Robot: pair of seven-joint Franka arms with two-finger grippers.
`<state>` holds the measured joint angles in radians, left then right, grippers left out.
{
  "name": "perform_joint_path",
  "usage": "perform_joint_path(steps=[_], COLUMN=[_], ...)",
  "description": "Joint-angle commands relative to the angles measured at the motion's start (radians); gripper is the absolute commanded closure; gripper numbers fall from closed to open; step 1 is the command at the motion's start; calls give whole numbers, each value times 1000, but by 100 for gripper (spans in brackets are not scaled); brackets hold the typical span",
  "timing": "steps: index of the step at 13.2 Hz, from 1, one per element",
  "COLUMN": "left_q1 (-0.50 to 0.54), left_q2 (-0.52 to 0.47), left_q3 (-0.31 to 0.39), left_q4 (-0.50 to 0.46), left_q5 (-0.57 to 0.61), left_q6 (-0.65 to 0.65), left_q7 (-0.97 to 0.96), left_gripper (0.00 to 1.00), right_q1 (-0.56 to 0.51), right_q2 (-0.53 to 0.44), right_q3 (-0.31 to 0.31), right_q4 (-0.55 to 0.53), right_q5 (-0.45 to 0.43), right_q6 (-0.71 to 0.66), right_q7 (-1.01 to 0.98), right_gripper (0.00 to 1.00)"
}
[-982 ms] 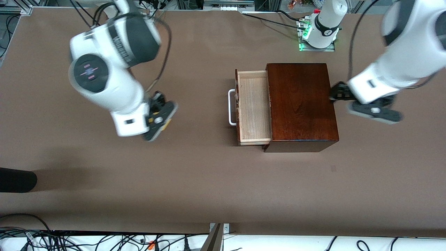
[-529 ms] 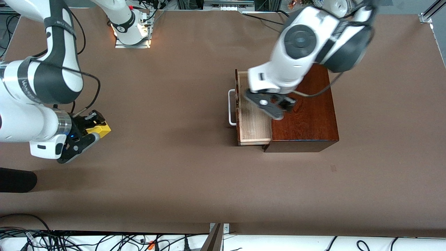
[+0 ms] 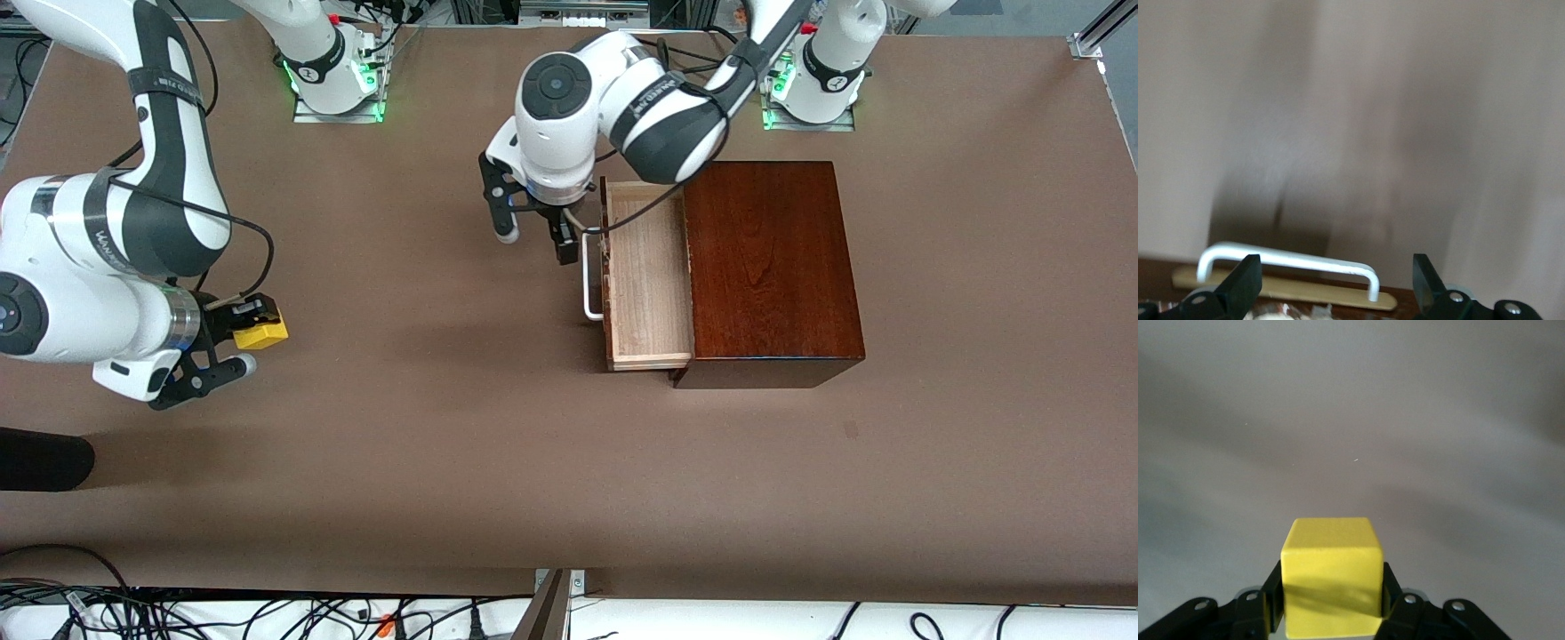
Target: Open drawer, take yellow block, close drawer
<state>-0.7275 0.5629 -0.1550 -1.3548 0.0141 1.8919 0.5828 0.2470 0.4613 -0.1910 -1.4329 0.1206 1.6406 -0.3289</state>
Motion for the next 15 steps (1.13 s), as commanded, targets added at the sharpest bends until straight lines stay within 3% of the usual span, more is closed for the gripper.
perform_joint_path(steps=[1, 4, 9, 11, 15], left_q1=[-1, 3, 11, 16, 29], left_q2=[14, 19, 14, 6, -29], left_q3=[9, 9, 11, 12, 21], left_q4=[2, -76, -175, -181, -208], left_q5=[52, 95, 95, 96, 96], left_q6=[-4, 32, 105, 104, 99], left_q7=[216, 233, 213, 197, 192], left_gripper=[0, 0, 0, 0, 0], right_q1=[6, -40, -40, -40, -45], right_q2=[-223, -276, -276, -224, -146], right_q3=[39, 128, 183, 183, 182], right_q4=[-343, -492, -713, -764, -765], right_q5=[-45, -61, -64, -113, -116], right_q6=[172, 273, 572, 704, 786], right_q7=[95, 229, 416, 418, 419], right_gripper=[86, 86, 85, 85, 82])
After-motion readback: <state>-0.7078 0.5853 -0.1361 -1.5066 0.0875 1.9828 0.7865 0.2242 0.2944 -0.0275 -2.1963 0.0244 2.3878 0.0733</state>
